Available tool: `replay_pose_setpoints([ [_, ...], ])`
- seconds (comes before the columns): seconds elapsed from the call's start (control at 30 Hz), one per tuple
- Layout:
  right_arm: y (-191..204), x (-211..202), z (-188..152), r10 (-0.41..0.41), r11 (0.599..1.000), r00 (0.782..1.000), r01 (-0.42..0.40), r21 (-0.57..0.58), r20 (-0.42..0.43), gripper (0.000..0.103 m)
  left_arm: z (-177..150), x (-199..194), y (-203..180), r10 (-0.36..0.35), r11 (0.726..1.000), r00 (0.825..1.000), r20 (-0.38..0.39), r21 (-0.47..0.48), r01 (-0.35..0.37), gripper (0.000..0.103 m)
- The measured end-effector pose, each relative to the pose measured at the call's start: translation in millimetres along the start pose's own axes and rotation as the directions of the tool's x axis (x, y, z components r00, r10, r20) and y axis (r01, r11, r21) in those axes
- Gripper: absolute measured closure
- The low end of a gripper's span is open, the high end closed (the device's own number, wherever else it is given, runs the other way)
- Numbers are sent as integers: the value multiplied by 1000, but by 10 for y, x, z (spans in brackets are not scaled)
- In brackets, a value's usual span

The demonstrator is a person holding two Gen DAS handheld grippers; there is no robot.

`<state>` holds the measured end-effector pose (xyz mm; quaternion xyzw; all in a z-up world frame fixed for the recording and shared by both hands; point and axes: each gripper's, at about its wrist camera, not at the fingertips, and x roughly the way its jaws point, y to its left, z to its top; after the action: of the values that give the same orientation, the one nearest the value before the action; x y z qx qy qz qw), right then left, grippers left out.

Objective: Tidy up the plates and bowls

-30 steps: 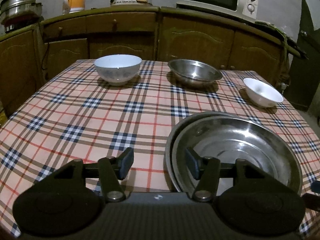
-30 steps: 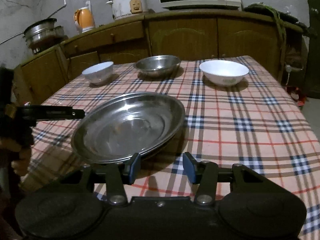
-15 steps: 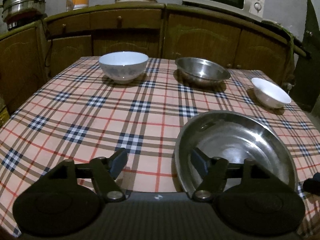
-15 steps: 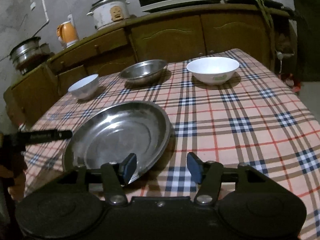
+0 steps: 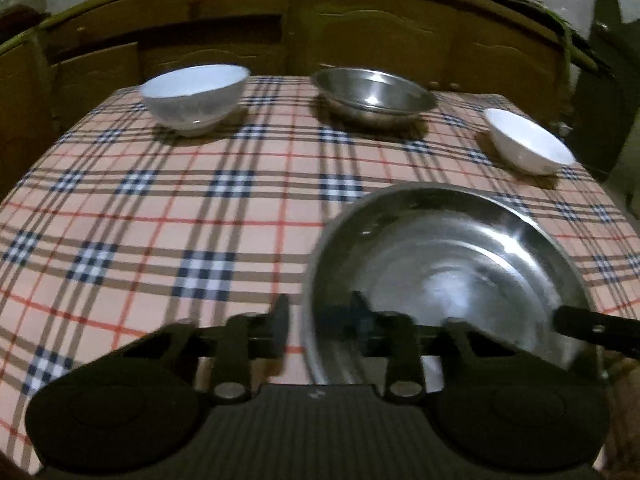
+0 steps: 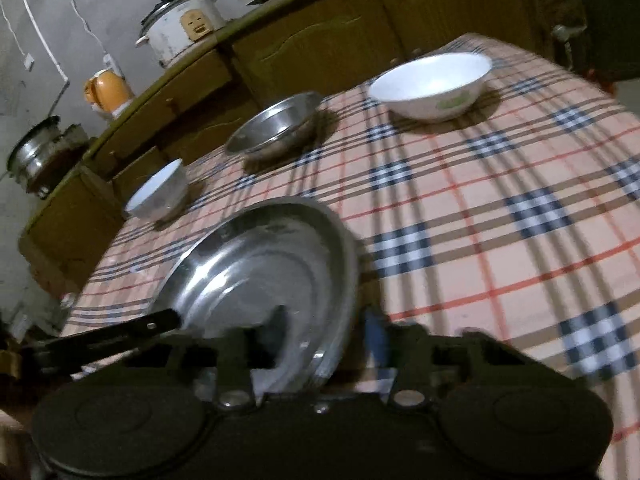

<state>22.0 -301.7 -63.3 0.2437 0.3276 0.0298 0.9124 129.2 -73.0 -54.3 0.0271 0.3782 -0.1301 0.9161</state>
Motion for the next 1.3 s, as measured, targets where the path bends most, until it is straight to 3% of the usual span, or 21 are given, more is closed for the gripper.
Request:
replay_pose_setpoints([
  [0.37, 144, -86, 2, -26, 999, 1000, 26, -28, 16, 63, 27, -100, -11, 31, 1000, 1000, 3, -4, -31, 79],
  [0.63, 362, -156, 45, -22, 997, 999, 25, -71, 33, 62, 119, -341, 100, 44, 999, 997, 65, -15, -43, 81],
  [1.3, 1342, 194, 23, 53, 975, 999, -52, -214, -2, 62, 170, -634, 966, 137, 982, 981, 133, -145, -118, 81],
])
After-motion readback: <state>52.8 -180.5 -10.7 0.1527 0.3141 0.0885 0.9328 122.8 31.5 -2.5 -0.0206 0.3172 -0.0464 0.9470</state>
